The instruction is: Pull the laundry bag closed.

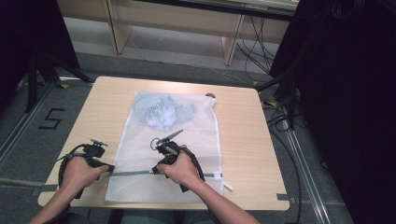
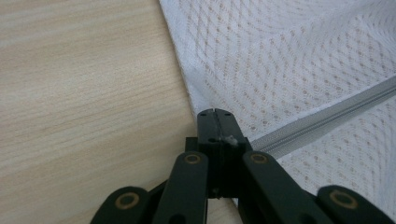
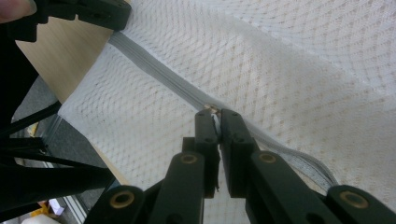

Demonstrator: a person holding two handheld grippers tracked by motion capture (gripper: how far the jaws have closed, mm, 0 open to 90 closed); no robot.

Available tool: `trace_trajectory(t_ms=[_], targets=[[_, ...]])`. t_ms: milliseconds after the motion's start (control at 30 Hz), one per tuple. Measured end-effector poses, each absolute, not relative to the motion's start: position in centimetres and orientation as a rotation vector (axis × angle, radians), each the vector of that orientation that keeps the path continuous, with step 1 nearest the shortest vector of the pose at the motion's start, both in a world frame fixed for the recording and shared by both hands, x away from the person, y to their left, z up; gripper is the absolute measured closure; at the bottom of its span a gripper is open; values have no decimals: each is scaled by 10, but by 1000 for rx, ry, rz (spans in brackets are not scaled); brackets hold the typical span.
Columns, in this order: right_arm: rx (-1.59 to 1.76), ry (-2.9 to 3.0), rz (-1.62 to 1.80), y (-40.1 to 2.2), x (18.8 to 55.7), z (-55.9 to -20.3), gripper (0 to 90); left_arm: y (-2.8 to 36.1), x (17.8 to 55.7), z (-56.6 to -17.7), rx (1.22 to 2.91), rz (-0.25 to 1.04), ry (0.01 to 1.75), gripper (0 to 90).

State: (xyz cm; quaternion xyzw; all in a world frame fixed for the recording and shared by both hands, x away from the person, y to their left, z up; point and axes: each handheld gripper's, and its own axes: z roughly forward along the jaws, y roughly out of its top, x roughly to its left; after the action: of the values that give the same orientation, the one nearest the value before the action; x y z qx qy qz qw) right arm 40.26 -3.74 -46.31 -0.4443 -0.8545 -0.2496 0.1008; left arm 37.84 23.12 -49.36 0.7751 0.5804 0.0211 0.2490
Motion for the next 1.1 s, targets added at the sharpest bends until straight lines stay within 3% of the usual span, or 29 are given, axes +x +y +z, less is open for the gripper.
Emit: trace_trajectory(t_ms=[1100], targets=[[-1336,-2517,-729,-53,404,-461,870,231,378,-493,2113,60,1584,899]])
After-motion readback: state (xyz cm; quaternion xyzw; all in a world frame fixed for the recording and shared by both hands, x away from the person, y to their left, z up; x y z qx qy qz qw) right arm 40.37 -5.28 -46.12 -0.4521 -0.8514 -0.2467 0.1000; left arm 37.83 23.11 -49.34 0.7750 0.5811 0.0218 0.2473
